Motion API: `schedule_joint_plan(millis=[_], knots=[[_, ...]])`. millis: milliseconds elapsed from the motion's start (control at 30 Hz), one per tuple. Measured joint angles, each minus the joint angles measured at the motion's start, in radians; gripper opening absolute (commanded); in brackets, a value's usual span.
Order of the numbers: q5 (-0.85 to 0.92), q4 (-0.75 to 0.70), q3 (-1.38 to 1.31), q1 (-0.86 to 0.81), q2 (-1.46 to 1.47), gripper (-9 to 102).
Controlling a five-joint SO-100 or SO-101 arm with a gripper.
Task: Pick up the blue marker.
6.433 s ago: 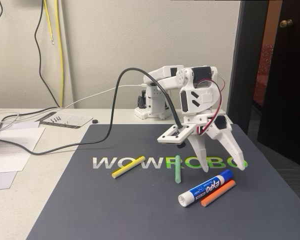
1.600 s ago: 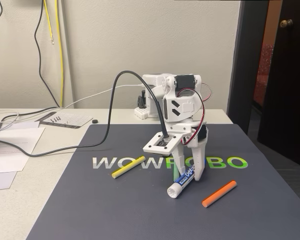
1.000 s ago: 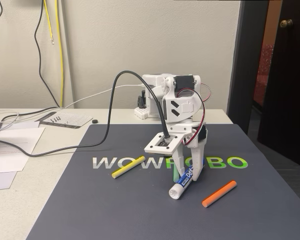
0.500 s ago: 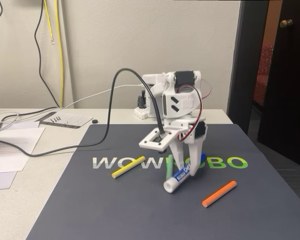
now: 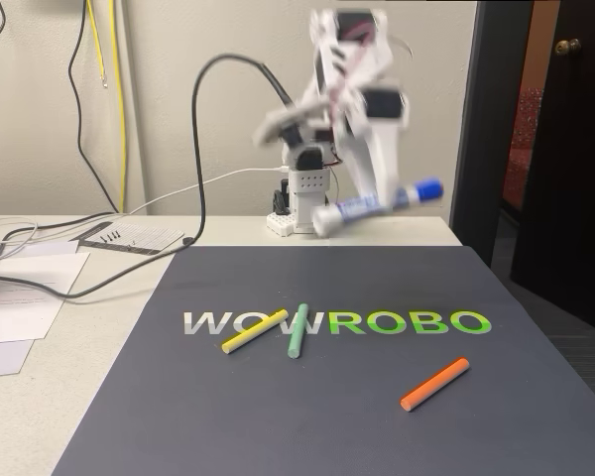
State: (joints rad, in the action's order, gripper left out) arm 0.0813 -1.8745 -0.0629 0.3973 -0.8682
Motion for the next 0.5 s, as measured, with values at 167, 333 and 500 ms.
schedule_joint_plan(millis=[167,333,500], knots=[[-0.098,0.0,0.225,-0.005,-0.252,0],[-0.147,0.0,0.405,-0.041,-0.469,3],[-0.15,0.0,0.56,-0.067,-0.64,3]])
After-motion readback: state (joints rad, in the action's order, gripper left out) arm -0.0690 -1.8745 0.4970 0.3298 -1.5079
